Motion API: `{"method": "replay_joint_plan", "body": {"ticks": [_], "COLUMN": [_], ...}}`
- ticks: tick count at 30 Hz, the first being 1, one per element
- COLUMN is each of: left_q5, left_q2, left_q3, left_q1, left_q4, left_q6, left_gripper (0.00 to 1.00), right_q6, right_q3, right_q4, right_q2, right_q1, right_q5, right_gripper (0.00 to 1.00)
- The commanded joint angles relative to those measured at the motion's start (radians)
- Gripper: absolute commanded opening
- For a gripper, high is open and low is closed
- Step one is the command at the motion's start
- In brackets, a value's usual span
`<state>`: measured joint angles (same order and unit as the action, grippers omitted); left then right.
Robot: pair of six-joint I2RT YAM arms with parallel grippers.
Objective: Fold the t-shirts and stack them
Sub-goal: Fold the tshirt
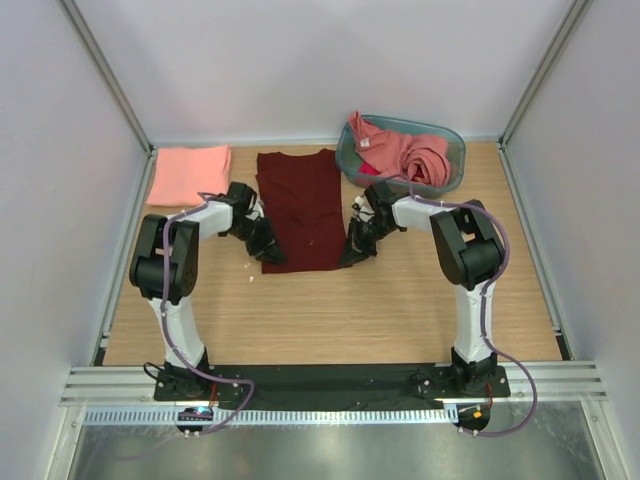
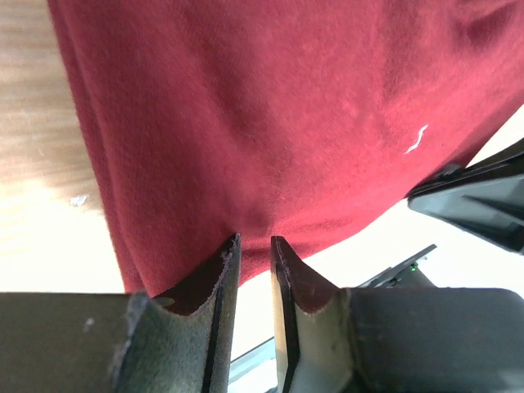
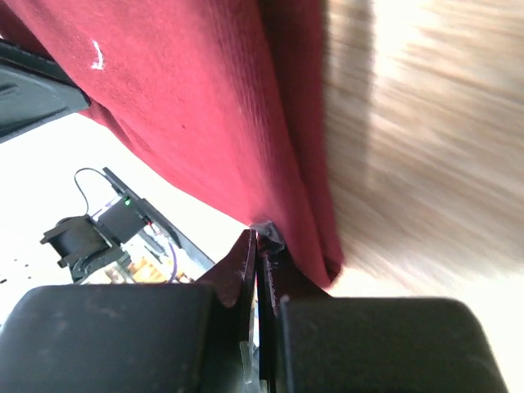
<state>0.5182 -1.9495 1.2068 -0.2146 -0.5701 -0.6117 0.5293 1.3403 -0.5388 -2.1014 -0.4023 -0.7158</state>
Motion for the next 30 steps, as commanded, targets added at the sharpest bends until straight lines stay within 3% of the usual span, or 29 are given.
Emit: {"method": "replay_joint_plan", "body": {"ticks": [1, 6, 12, 15, 24, 30], "left_q5": [-0.107, -0.014, -0.015, -0.058, -0.168, -0.202], "left_q2": [0.040, 0.132, 0.025, -0.011, 0.037, 0.124], "left_q3": [-0.043, 0.032, 0.080, 0.033, -0.179, -0.260], "left_q1": [0.004, -0.008, 0.007, 0.009, 0.000, -0.109], "left_q4": [-0.052, -0.086, -0.057, -0.063, -0.059, -0.079], "left_q6": [0.063, 0.038, 0.012, 0.015, -0.013, -0.055], "left_gripper": [0.24, 0.30, 0.27, 0.21, 0.21, 0.22], "right_q6": [-0.039, 0.008, 0.020, -0.006, -0.022, -0.002], "right_q3": [0.005, 0.049, 0.072, 0.050, -0.122, -0.253], "right_q4": [-0.042, -0.030, 0.011, 0.014, 0.043, 0.033], "right_q2": [0.093, 0.133, 0.038, -0.002, 0.049, 0.162], "right_q1": [0.005, -0.003, 0.000, 0.002, 0.003, 0.005], "right_q5": [0.058, 0.010, 0.032, 0.062, 0.110, 0.142], "right_gripper": [0.05, 0.05, 0.05, 0.05, 0.05, 0.05]}}
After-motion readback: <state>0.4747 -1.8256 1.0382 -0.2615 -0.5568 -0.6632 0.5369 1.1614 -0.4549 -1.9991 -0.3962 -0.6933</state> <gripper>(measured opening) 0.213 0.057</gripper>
